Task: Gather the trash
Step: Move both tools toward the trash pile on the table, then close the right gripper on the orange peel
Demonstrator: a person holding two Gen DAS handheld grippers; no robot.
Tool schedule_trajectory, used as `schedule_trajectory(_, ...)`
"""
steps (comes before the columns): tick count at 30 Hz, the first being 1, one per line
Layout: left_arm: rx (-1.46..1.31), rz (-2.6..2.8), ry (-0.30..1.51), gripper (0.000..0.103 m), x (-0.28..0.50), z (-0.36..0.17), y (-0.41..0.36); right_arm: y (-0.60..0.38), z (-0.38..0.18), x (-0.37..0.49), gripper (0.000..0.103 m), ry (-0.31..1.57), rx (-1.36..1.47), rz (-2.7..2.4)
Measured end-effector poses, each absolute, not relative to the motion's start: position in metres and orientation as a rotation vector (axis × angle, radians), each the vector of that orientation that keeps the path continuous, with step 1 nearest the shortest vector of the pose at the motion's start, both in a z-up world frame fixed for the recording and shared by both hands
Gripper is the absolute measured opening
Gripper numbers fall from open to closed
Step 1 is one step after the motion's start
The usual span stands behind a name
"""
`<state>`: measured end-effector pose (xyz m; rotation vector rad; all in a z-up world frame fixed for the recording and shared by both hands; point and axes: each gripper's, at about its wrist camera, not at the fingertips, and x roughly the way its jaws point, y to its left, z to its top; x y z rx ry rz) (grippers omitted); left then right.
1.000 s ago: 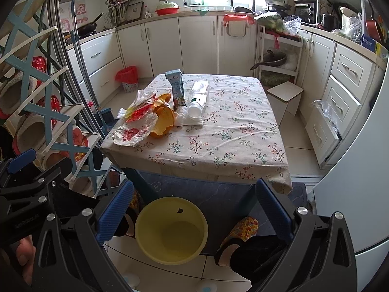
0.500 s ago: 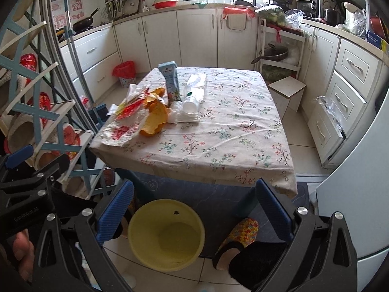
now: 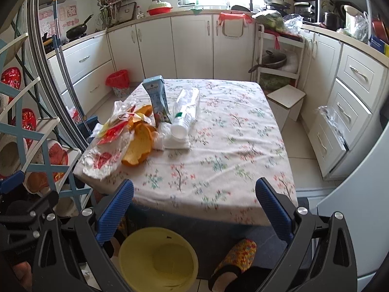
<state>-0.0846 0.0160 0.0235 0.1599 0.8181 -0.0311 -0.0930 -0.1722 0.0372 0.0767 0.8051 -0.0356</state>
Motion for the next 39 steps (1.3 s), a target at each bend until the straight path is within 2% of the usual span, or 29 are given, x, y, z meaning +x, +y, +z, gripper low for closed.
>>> schedule_trajectory(25,0.133,-0.041,0.893,0.095,-0.022,-0.016,0.023,-0.155,0.01,-0.013,0.096,0.821,0.057,0.031)
schedule_trajectory(35,-0.007,-0.105,0.939,0.095,-0.004,-0.037,0.041,-0.165,-0.002,0.027,0.096,0.83,0.15,0.105)
schedule_trajectory(39,0.021,-0.16,0.914,0.095,-0.003,-0.04,0.032,-0.158,-0.009,0.035,0.089,0.86,0.17,0.16)
